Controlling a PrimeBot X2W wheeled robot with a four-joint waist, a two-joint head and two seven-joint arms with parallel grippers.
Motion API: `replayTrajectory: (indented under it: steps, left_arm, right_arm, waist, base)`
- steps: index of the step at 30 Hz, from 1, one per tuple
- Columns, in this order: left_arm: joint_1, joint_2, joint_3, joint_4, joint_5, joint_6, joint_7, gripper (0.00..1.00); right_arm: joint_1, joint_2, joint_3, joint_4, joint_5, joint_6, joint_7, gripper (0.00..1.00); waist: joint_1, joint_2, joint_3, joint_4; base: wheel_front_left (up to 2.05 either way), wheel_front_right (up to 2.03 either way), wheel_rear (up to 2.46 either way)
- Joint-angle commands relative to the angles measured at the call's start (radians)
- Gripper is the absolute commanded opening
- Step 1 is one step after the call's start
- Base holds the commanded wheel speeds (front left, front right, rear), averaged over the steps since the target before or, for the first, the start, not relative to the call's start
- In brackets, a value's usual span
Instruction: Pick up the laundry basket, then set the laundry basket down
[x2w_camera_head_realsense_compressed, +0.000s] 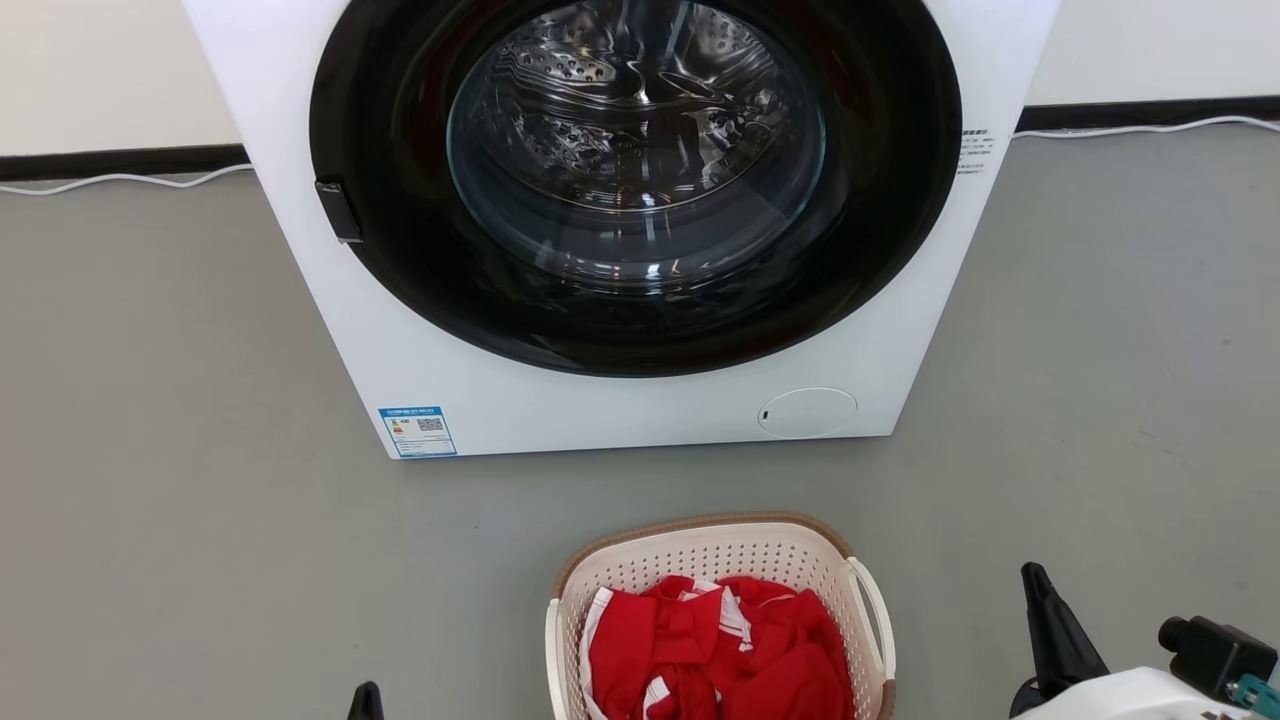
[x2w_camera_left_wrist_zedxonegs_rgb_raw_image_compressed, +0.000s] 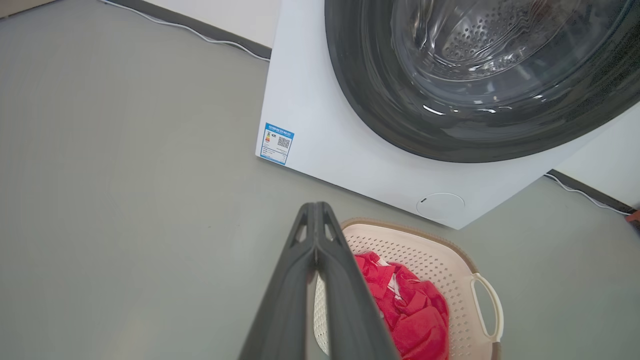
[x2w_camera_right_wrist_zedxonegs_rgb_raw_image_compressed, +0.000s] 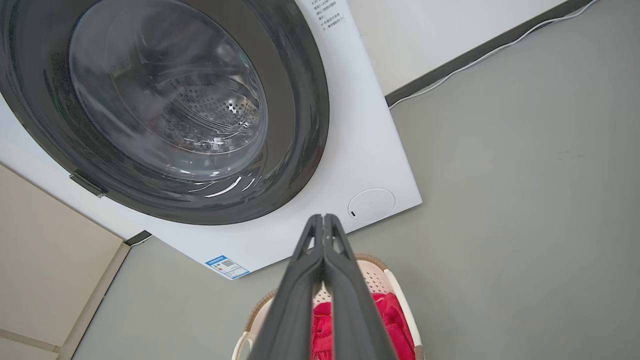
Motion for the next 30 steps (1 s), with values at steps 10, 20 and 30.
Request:
replayTrajectory:
  steps: [10,20,30]
  left_arm:
    - [-0.067,0.016,0.044,-0.009,-0.133,-0.036,0.025,0.0]
    - [-0.088,0.02,0.07,0.0,-0.237,-0.06,0.048,0.0]
    - [-0.111,0.022,0.099,0.011,-0.352,-0.087,0.074,0.0]
  right_arm:
    - [-0.029,-0.001,-0.029,-0.031,0.111,0.0,0.032,0.0]
    - [-0.032,0.008,-0.051,-0.036,0.196,0.0,0.056,0.0]
    - [-0.035,0.018,-0.075,-0.041,0.29,0.0,0.084,0.0]
  waist:
    - [-0.0002,0.0,-0.004,0.001]
    - [-0.0002,0.0,-0.008,0.002]
    - [-0.0002,0.0,-0.012,0.004]
  base:
    - [0.0,0.0,0.0]
    - [0.0,0.0,0.0]
    - [0.0,0.0,0.0]
